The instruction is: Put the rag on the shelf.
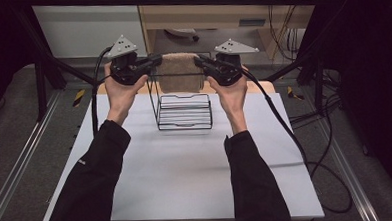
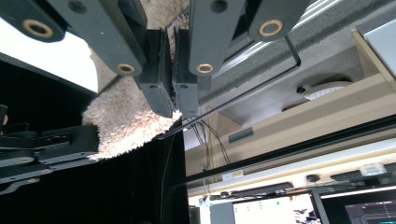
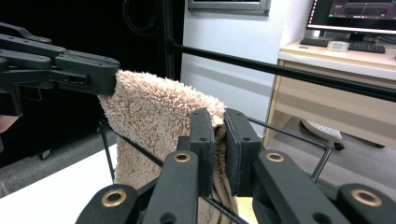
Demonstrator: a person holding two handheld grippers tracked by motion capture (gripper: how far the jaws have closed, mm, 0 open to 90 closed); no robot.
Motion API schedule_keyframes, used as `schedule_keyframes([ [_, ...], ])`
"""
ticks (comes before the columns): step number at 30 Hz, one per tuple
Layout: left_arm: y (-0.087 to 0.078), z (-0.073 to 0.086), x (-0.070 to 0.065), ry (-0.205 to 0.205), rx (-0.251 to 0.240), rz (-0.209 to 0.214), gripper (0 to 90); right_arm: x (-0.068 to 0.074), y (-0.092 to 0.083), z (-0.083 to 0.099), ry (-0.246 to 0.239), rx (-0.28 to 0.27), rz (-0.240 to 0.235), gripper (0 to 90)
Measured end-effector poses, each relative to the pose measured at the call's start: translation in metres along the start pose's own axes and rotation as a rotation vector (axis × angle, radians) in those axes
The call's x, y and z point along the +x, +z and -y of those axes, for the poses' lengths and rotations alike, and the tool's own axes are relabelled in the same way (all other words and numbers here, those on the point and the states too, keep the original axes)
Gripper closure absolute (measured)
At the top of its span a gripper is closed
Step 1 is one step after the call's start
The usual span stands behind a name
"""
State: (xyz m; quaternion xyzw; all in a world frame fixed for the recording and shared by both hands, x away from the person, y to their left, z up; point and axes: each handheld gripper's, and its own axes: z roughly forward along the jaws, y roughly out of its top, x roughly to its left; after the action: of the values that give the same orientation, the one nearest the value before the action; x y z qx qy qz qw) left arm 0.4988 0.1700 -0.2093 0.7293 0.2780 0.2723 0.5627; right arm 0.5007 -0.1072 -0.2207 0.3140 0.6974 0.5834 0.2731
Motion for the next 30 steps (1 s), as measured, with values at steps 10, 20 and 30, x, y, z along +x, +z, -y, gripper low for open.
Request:
schedule_keyframes([
  [10,-0.007,0.007,-0.008,-0.001,0.029,0.013,86.1,0.007,-0.009,0.006,-0.012,0.029,-0.013,82.5],
  [20,-0.012,0.013,-0.013,0.000,0.058,0.021,85.6,0.013,-0.012,0.009,-0.036,0.060,-0.009,82.3],
  [30,-0.011,0.024,-0.017,-0.016,0.086,0.033,84.4,0.014,-0.014,0.021,-0.025,0.079,-0.022,81.9],
])
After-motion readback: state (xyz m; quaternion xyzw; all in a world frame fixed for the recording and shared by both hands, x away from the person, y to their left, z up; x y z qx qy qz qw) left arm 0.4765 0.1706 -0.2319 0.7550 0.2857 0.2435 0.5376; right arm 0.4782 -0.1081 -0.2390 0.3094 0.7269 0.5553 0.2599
